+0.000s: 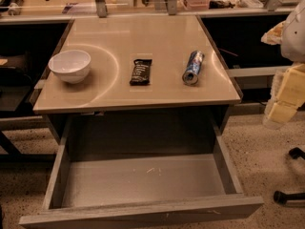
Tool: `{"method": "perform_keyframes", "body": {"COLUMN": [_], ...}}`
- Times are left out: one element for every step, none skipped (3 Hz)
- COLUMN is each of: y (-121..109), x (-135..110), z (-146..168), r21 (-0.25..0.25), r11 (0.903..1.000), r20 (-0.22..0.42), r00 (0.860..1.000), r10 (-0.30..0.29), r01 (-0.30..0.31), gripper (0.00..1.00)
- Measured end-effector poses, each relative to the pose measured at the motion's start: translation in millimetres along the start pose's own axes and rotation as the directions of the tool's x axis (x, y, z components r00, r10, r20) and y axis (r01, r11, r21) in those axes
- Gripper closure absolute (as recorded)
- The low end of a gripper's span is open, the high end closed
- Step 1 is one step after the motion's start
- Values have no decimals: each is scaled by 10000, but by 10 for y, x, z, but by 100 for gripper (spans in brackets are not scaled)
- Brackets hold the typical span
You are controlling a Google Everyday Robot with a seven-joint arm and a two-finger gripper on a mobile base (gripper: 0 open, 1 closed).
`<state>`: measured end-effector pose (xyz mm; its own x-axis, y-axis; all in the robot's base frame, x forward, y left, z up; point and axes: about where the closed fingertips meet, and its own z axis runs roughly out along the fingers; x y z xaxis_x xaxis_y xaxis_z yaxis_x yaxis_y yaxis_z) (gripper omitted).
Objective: Place rxbar chocolate into top drawer
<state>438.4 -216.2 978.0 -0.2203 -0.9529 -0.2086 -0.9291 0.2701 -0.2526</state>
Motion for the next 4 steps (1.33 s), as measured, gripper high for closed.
{"method": "perform_keyframes", "body": {"y": [0,-108,-381,-676], "x": [0,-93,-369,-745], "z": [0,54,206,406], "r21": [0,-6,-106,-449], "r11": [10000,9999,9982,9907], "r20": [0,-8,136,265], "r00": [10000,9999,9982,9915], "r10": [0,-115,-588,-1277], "r01": [0,115,589,1288], "gripper": [0,0,0,0]}}
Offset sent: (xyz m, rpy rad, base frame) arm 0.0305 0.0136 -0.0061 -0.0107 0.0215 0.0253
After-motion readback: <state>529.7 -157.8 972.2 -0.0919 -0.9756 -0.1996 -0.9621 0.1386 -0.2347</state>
